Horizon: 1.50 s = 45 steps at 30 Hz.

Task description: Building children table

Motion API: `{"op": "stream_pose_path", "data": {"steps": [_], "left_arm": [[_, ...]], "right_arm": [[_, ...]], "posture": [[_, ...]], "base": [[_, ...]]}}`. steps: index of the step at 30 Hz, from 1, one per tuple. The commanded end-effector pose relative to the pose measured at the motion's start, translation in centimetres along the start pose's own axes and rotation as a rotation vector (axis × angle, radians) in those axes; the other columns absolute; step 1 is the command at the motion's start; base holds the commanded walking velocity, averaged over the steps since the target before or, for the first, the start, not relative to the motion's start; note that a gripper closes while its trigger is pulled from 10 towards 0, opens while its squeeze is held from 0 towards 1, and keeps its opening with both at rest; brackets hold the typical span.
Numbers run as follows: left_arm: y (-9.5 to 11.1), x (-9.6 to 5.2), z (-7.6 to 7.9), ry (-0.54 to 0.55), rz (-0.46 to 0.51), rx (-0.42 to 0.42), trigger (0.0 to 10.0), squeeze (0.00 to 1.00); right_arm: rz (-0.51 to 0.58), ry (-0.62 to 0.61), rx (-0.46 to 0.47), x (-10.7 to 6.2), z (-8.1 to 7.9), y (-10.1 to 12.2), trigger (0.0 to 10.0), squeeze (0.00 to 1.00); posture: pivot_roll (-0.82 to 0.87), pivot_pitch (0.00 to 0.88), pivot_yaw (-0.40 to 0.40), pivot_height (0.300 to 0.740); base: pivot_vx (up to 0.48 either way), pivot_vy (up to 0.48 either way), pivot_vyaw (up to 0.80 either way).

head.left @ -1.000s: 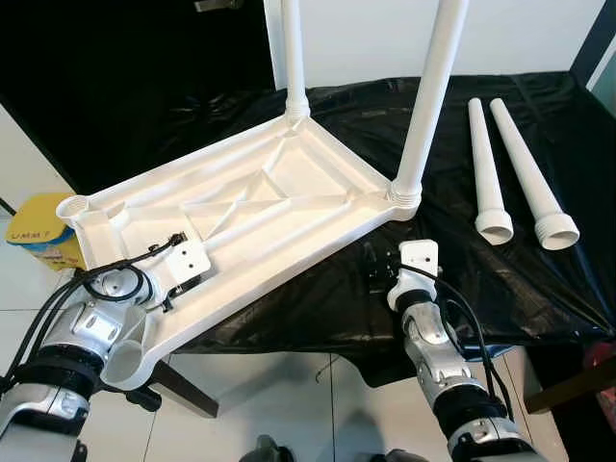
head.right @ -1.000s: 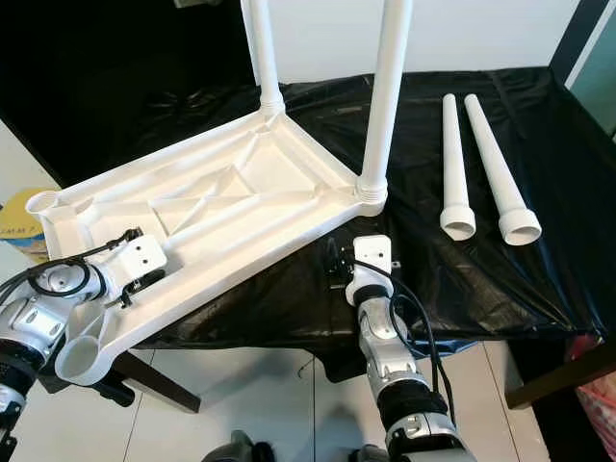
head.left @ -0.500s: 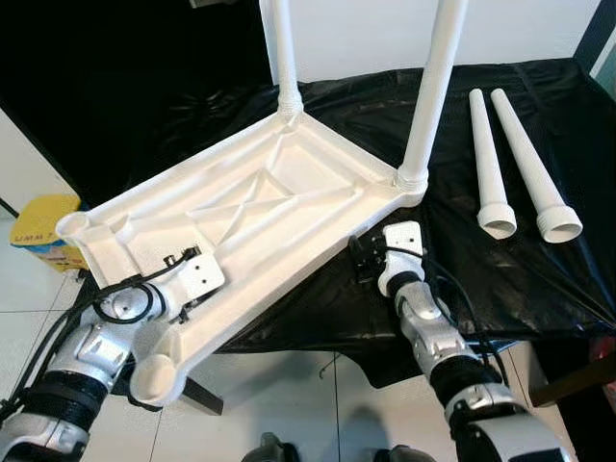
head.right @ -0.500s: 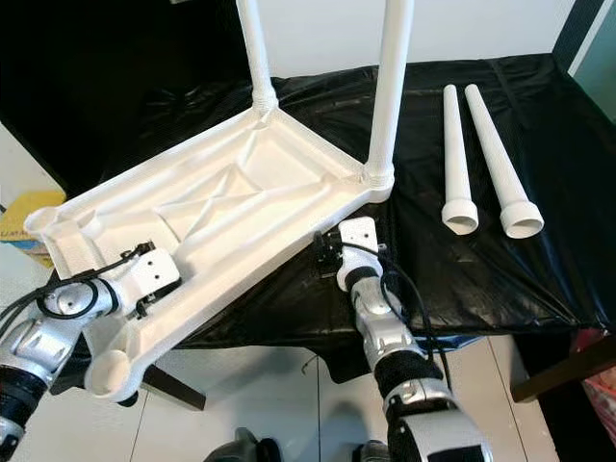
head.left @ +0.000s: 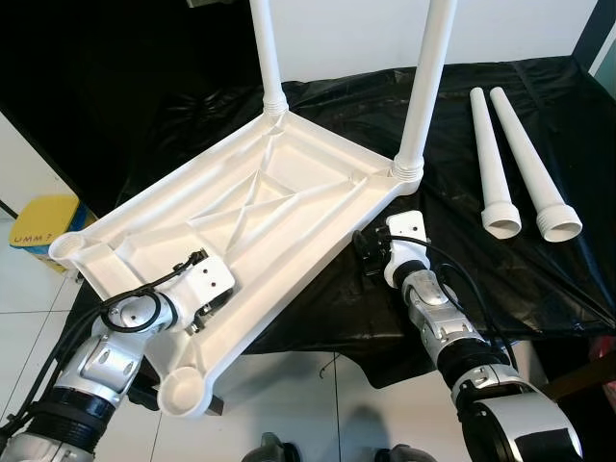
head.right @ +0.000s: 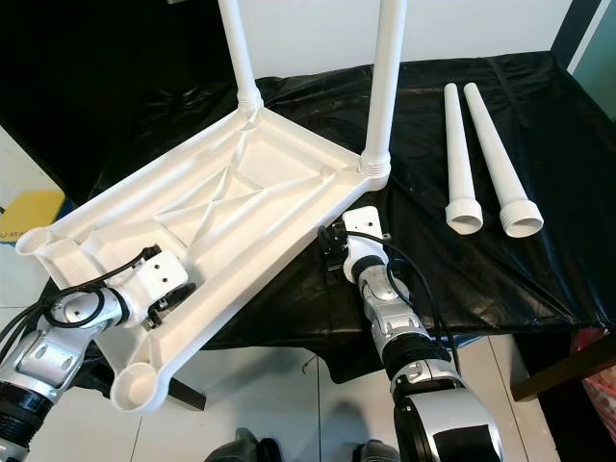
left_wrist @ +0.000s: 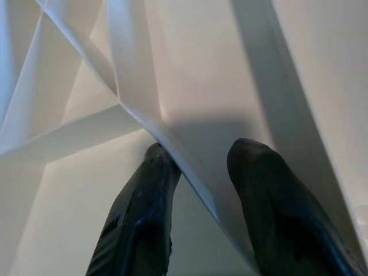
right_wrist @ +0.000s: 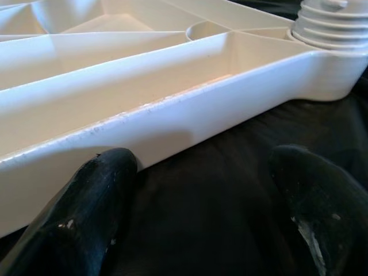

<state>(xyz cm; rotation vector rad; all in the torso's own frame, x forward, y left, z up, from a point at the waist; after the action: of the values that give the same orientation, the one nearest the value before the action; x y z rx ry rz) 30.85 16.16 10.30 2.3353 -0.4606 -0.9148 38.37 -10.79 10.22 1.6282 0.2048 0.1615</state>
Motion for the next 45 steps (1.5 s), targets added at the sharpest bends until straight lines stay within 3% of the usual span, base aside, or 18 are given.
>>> {"op": "stream_pose_path", "data": {"steps": [1,9,15,16,18,20,24,25,30,35,45], "left_arm": [[6.1,1.3,6.6,-0.392,0.277,0.023,10.0,0.00],[7.8,2.9,6.3,-0.319,0.305,-0.053,10.0,0.00],[8.6,3.4,4.8,-0.236,0.330,-0.107,10.0,0.00],[8.6,3.3,4.0,-0.211,0.334,-0.137,10.0,0.00],[8.6,3.3,4.0,-0.211,0.334,-0.137,10.0,0.00],[8.4,2.7,2.1,-0.152,0.352,-0.155,10.0,0.00],[8.2,2.4,1.3,-0.122,0.358,-0.149,10.0,0.00],[7.5,1.9,0.5,-0.105,0.352,-0.143,10.0,0.00],[5.5,0.6,-0.3,-0.124,0.304,-0.097,10.0,0.00],[5.2,0.2,-1.4,-0.094,0.292,-0.097,10.0,0.00],[4.4,0.2,-2.7,-0.025,0.244,-0.101,10.0,0.00]], "right_arm": [[0.003,0.119,-0.006,0.6,-3.2,0.3,10.0,0.00],[0.015,0.092,-0.015,0.6,-2.5,0.3,10.0,0.00],[0.040,0.053,-0.009,0.4,-1.7,0.6,10.0,0.00],[0.054,0.029,-0.009,0.2,-1.2,0.6,10.0,0.00],[0.054,0.029,-0.009,0.2,-1.2,0.6,10.0,0.00],[0.104,-0.040,-0.012,-0.7,0.1,0.8,10.0,0.00],[0.133,-0.070,-0.016,-1.1,0.7,0.9,10.0,0.00],[0.158,-0.095,-0.012,-2.0,1.2,0.8,10.0,0.00],[0.164,-0.105,0.004,-3.6,1.5,-0.1,10.0,0.00],[0.147,-0.094,0.011,-3.6,1.2,-0.4,10.0,0.00],[0.109,-0.183,-0.017,-3.6,2.3,-0.6,10.0,0.00]], "posture": [[0.02,0.089,0.076,0.740],[0.01,0.086,0.074,0.740],[0.00,0.084,0.072,0.740],[0.00,0.083,0.071,0.740],[0.00,0.083,0.071,0.740],[0.00,0.078,0.068,0.740],[0.00,0.077,0.066,0.740],[0.00,0.071,0.057,0.740],[-0.02,0.063,0.058,0.740],[-0.02,0.056,0.050,0.740],[-0.02,0.049,0.035,0.740]], "base": [[0.000,0.000,0.00],[0.000,0.000,0.00],[0.000,0.000,0.00],[0.000,0.000,0.00],[0.000,0.000,0.00],[0.000,0.000,0.00],[0.000,0.000,0.00],[0.000,0.000,0.00],[0.000,0.000,0.00],[0.000,0.000,0.00],[0.000,0.000,0.00]]}}
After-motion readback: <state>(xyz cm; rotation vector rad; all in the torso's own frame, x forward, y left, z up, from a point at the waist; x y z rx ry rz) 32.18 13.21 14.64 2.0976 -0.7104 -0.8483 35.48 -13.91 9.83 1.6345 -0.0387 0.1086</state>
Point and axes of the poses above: a point about 5 cm out from each wrist's last joint towards the gripper, its own x axis pointing out of the wrist towards the gripper, its own y axis along the axis of the wrist's last joint, z = x × y, the point moved 3 cm from there along x, pointing out of the wrist towards the gripper, and after that the axes turned 9 degrees about x, right-handed, at the moved point
